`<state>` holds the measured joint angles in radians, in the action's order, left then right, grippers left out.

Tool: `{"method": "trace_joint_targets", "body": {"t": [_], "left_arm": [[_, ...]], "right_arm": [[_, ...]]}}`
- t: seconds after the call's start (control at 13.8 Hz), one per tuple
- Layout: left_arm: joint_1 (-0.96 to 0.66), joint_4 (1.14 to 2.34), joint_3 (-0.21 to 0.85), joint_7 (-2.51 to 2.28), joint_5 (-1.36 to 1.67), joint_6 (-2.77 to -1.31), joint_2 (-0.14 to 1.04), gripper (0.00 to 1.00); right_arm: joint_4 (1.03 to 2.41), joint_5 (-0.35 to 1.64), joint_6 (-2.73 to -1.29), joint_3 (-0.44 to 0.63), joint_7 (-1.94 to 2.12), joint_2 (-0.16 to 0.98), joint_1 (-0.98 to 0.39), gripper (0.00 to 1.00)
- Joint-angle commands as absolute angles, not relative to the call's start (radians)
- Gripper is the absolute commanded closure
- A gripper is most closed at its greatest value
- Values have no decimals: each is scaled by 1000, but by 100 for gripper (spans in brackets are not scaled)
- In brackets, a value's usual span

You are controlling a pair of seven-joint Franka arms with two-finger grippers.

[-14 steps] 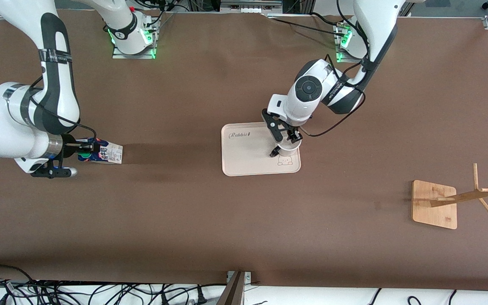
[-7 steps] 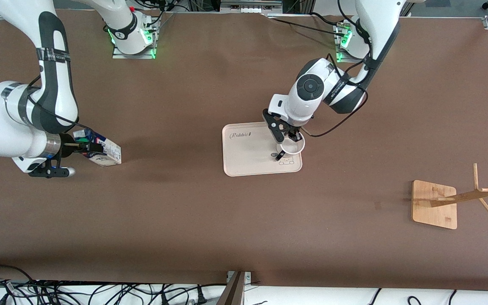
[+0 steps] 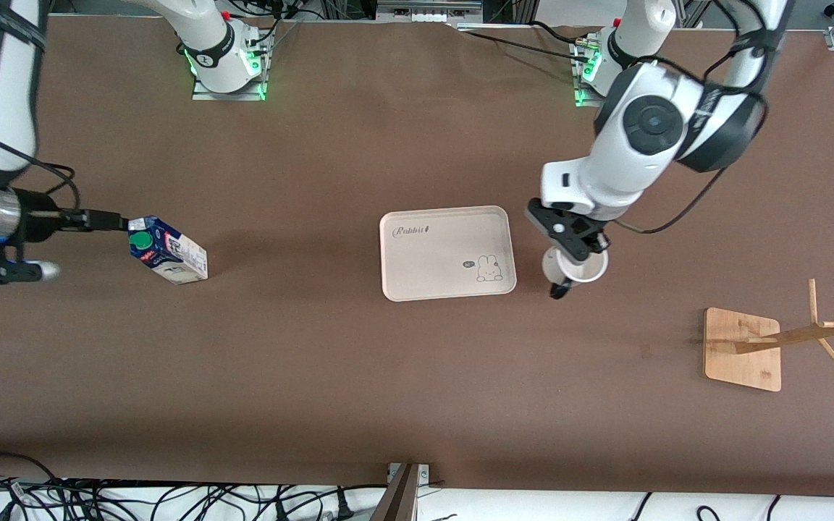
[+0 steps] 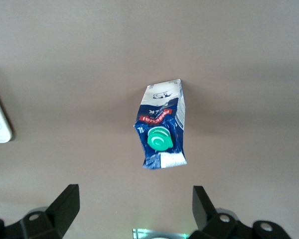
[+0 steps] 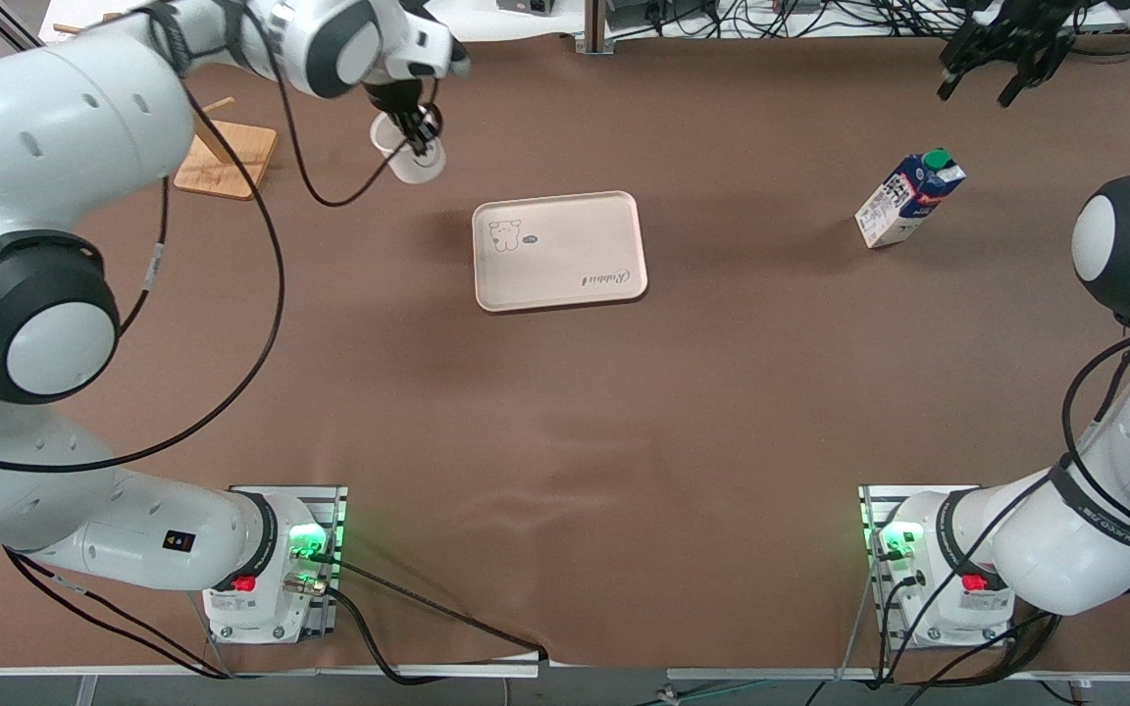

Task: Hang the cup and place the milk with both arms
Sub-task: 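Carry the mug to the wooden stand while the right gripper releases the carton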

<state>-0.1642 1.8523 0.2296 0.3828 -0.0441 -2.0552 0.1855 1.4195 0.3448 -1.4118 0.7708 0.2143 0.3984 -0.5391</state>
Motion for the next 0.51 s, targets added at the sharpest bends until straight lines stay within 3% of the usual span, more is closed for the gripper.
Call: {"method": "trace_joint_targets", "body": {"t": [0.0,0.22,0.44], "left_arm": [[-85,1836,209,339,-41,-2017,129,100],[17,1743,178,339,-41,-1892,124,100],[26,1707,53,339,-19,-1887,130,100]], "right_arm": [[1281,348,-1307,801,230,411,-531,0],[1255,341,-1296,818,236,411,-532,0],[1249,321,-1302,795,232,358,-513,0]]}}
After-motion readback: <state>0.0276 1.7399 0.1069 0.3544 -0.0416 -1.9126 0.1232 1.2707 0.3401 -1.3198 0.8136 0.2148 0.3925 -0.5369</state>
